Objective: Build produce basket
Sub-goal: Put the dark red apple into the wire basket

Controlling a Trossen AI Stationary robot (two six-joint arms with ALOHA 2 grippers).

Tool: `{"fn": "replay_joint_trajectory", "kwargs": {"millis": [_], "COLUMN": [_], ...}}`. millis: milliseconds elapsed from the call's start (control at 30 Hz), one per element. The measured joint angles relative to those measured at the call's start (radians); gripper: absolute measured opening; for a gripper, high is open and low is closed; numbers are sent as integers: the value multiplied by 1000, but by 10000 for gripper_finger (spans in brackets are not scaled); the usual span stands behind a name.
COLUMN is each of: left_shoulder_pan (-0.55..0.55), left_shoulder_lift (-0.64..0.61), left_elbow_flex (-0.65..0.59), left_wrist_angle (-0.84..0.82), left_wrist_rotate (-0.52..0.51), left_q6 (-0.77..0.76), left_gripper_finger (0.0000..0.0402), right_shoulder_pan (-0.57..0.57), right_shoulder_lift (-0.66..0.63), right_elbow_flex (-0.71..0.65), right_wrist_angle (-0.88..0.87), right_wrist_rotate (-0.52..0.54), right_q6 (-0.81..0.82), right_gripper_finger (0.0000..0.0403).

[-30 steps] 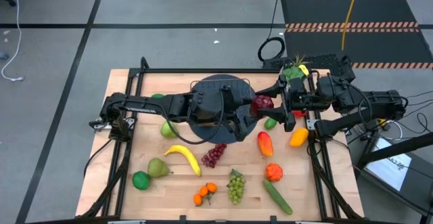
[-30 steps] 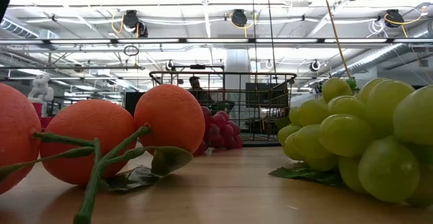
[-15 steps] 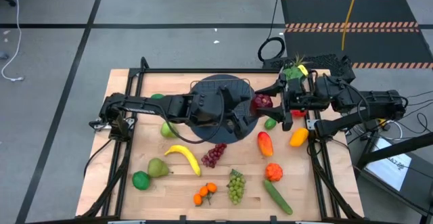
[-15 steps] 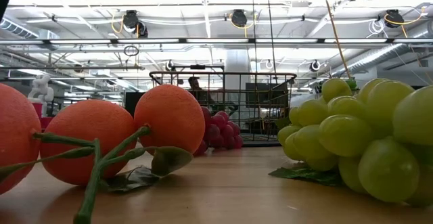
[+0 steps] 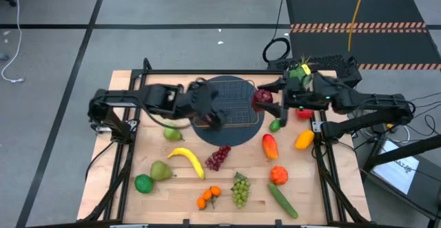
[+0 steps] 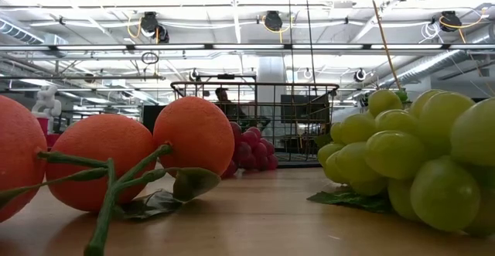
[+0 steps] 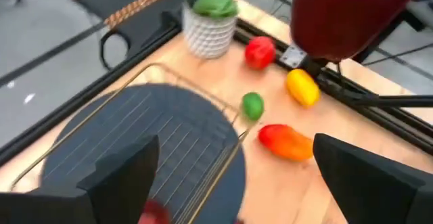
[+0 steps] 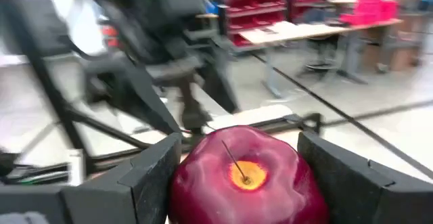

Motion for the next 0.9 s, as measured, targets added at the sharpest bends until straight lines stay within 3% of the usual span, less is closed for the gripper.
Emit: {"fn": "replay_joint_trajectory", "kwargs": {"millis": [200, 333, 500, 700, 900], "left_shoulder_pan": [39, 93, 201, 336, 413], "left_shoulder_lift": [-82, -130, -198, -253, -311], "left_elbow_flex": [0, -1, -1, -9, -158], "left_wrist_angle": [-349, -479, -455, -340, -216], "left_wrist_rotate": [48, 56, 77, 226, 363], "left_q6": [-160, -122, 61, 303, 409], "left_gripper_finger": [313, 256, 198, 157, 144], "right_shoulder_pan": [-104, -183, -269, -354, -385], "right_shoulder_lift": [83, 172, 292, 408, 483], "right_elbow_flex": [-135, -212, -231, -231, -231], "right_wrist_angle": [228, 375, 469, 512, 513], "right_wrist_rotate": [38, 38, 36, 37, 25], "right_q6": [21, 81, 97, 117, 117], "right_gripper_finger": [279, 279, 279, 279, 279]}}
